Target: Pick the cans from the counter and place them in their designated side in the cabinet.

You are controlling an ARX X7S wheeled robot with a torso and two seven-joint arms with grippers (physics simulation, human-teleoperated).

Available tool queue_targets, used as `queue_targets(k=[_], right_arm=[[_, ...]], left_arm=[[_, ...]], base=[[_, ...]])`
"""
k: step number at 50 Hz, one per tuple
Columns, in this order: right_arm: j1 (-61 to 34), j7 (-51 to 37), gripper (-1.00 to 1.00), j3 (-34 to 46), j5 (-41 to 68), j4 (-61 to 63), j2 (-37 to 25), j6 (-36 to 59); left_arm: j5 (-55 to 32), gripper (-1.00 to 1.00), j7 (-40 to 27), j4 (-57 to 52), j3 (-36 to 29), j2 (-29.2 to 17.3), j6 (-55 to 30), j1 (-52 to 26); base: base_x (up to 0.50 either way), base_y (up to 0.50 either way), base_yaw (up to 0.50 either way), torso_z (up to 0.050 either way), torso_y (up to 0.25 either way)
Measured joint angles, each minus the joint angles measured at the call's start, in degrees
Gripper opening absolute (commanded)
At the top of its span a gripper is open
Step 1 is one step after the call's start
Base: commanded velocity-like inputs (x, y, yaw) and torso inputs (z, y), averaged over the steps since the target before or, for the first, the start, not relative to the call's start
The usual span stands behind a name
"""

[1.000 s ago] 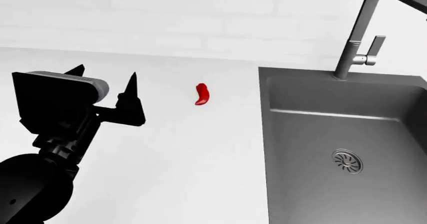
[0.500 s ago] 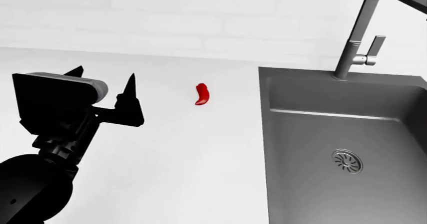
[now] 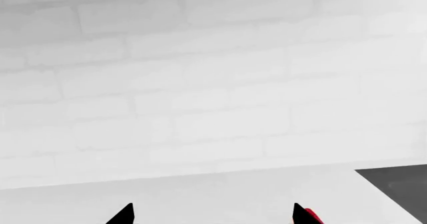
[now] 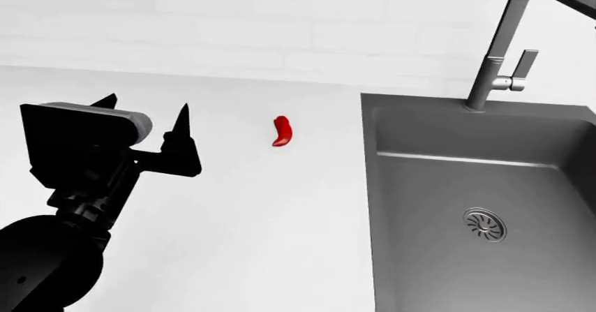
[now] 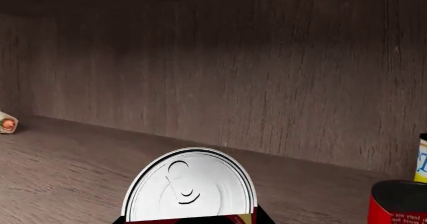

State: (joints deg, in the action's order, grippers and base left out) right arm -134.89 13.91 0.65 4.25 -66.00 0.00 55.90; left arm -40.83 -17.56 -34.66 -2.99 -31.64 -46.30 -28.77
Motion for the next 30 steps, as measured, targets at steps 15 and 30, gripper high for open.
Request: queue_targets(k=[15, 30], right_arm=[[-0.1, 0.47, 1.0, -0.48, -2.65, -1.11, -0.15, -0.34], [-0.11, 1.5, 1.0, -0.5, -3.8, -1.79, -0.23, -0.92]], left_arm=[[-0.24, 1.0, -0.34, -0.1, 0.01, -0.05, 0.06, 0.19], [-0.44, 1.0, -0.54, -0.04, -0.15, -0.17, 0.01, -0.07]], base=[[0.0, 0.0, 0.0, 0.0, 0.0], [0.0, 0.0, 0.0, 0.0, 0.0]])
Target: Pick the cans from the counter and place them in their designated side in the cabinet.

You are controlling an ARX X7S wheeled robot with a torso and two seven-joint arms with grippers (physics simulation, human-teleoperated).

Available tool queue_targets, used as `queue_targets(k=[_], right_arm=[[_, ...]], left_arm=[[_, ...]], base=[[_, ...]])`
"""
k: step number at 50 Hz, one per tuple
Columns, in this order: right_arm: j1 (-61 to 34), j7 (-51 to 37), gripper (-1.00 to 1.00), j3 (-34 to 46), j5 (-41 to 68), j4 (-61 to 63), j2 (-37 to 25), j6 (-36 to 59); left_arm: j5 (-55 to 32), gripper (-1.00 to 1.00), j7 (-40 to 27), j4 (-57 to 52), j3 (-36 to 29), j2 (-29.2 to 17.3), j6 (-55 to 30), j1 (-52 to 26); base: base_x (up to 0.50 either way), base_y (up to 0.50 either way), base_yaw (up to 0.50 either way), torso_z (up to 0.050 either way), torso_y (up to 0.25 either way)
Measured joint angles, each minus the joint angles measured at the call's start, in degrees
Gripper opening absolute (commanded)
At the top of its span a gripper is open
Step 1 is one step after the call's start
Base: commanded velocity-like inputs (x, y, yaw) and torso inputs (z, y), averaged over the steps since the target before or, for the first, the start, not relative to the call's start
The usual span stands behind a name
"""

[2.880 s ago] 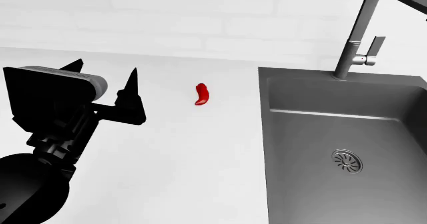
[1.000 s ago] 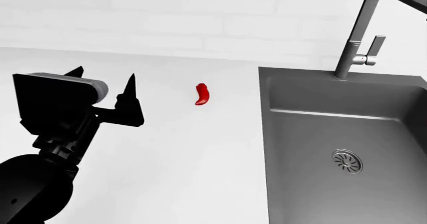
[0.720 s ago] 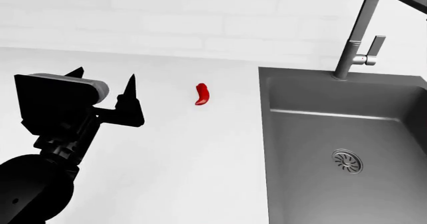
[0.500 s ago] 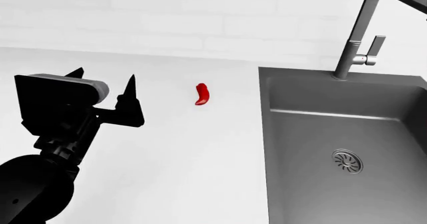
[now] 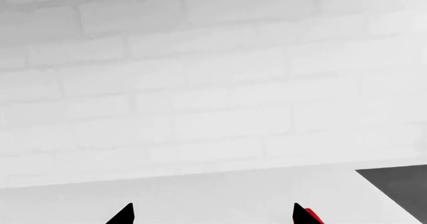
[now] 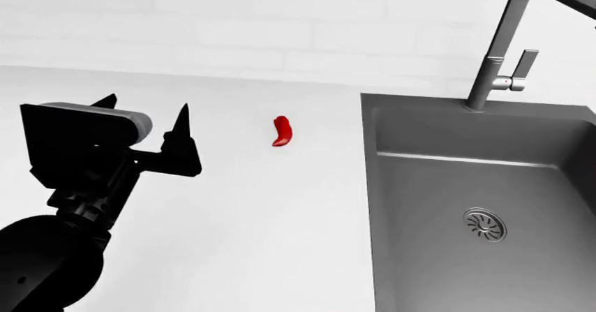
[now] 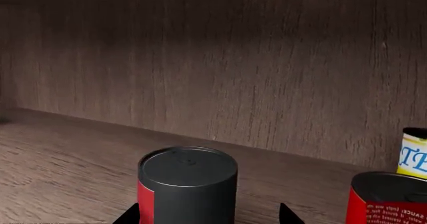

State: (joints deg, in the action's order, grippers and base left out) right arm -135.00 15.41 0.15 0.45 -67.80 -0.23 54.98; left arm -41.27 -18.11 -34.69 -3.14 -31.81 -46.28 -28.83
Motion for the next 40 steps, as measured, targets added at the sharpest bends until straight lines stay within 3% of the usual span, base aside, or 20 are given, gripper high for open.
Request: queue_targets(k=[40], right_arm=[[0.03, 7.74, 1.0, 7.53, 0.86, 8.39, 0.2, -2.73]], left_arm=[[-0.86, 1.0, -0.75, -0.2, -0.11, -0.19, -0.22, -0.66]], base=[[0.0, 0.0, 0.0, 0.0, 0.0]])
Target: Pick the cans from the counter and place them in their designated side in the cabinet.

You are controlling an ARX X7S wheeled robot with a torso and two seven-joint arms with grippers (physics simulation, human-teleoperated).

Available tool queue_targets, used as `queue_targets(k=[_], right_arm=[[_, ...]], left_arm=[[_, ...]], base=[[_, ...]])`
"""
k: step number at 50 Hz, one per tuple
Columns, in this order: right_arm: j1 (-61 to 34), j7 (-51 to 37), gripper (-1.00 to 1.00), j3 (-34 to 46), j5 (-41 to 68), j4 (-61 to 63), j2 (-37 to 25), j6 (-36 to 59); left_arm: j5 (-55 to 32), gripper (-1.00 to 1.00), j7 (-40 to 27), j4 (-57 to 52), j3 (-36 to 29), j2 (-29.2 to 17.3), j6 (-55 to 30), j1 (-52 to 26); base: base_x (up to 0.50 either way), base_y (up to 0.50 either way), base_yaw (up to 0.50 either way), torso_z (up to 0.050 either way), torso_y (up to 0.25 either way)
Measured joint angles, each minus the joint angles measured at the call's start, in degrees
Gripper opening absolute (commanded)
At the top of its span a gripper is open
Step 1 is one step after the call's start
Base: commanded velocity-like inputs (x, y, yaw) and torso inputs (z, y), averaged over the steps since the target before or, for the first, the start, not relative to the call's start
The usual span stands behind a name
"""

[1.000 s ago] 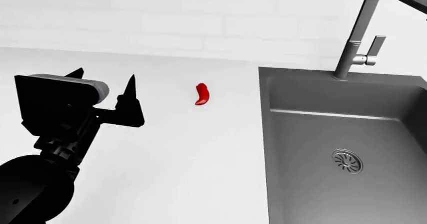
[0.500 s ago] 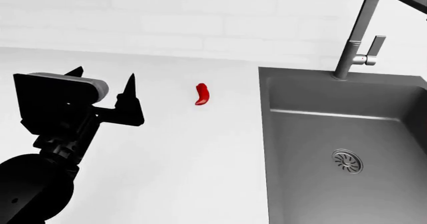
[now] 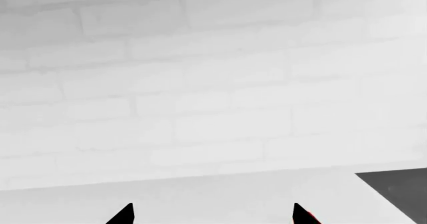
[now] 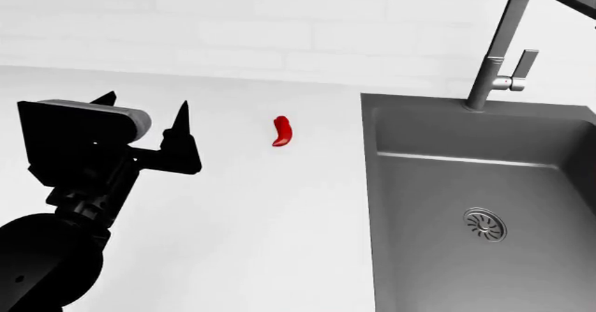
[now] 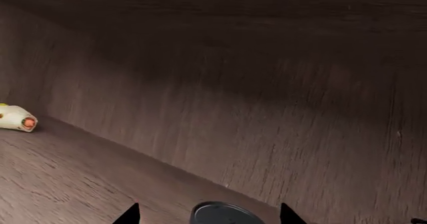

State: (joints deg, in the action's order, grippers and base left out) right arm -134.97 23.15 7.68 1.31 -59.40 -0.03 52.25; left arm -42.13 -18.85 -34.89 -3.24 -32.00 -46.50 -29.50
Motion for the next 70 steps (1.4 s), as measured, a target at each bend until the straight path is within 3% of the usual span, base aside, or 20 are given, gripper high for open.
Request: queue_targets(k=[19, 41, 60, 70], right_arm=[[-0.01, 6.36, 1.0, 6.02, 1.72, 8.1, 0.0, -5.14], [-0.03, 21.25, 1.0, 5.6, 5.57, 16.45, 0.03, -12.22], [-0.03, 36.95, 1.0, 2.91, 5.62, 20.46, -0.01, -11.88], [3.31, 42.9, 1.0, 3.19, 7.5, 28.66, -1.67, -5.88]], left_arm=[[-0.99, 1.0, -0.34, -0.4, 0.75, -0.31, -0.02, -0.03], [-3.54, 1.0, -1.42, -1.52, 3.26, -1.06, -0.87, -1.06], [-5.13, 1.0, -2.54, -2.25, 4.22, -1.54, -1.93, -2.35], [-5.76, 1.0, -2.99, -2.47, 4.55, -1.79, -2.32, -2.8]], base=[[0.0, 0.0, 0.0, 0.0, 0.0], [0.0, 0.0, 0.0, 0.0, 0.0], [0.0, 0.0, 0.0, 0.0, 0.0], [0.0, 0.0, 0.0, 0.0, 0.0]])
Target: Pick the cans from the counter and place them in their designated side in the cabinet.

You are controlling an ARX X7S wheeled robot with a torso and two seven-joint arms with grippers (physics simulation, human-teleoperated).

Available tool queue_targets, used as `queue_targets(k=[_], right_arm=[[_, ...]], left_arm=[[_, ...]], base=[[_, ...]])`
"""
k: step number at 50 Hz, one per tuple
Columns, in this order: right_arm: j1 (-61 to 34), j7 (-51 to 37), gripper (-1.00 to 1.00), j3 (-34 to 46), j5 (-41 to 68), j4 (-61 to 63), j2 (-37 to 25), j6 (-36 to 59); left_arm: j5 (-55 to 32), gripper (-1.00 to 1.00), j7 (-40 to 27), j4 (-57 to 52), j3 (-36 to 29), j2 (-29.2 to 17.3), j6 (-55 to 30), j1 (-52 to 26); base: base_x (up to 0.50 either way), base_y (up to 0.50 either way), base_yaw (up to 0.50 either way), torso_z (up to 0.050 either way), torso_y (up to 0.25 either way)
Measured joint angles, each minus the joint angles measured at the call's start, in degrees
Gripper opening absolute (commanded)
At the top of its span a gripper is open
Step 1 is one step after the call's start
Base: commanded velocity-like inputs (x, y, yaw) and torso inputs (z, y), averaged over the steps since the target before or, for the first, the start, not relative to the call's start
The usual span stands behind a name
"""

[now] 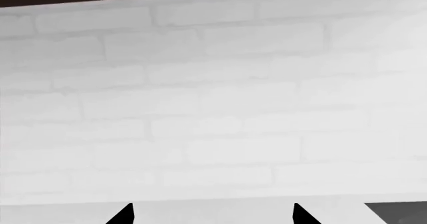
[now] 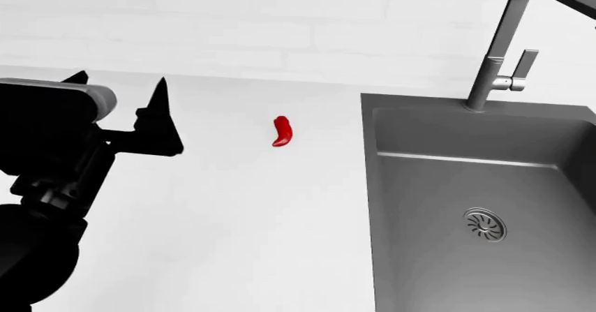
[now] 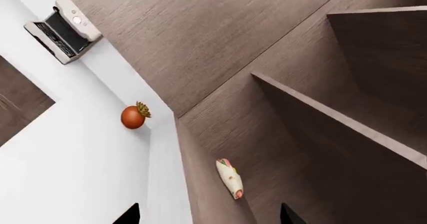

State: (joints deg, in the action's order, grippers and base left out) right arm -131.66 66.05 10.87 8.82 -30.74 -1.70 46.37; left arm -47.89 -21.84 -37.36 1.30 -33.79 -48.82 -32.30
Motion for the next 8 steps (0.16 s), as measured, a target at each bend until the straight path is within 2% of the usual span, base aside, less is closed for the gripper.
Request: queue_targets(k=[8], right_arm=[[4.61, 3.14, 1.0, -0.17, 3.2, 11.45, -2.58, 7.97]], left_arm=[[-0.35, 1.0, -0.27, -0.14, 0.05, -0.13, -0.22, -0.33]], base=[[0.0, 0.0, 0.0, 0.0, 0.0]])
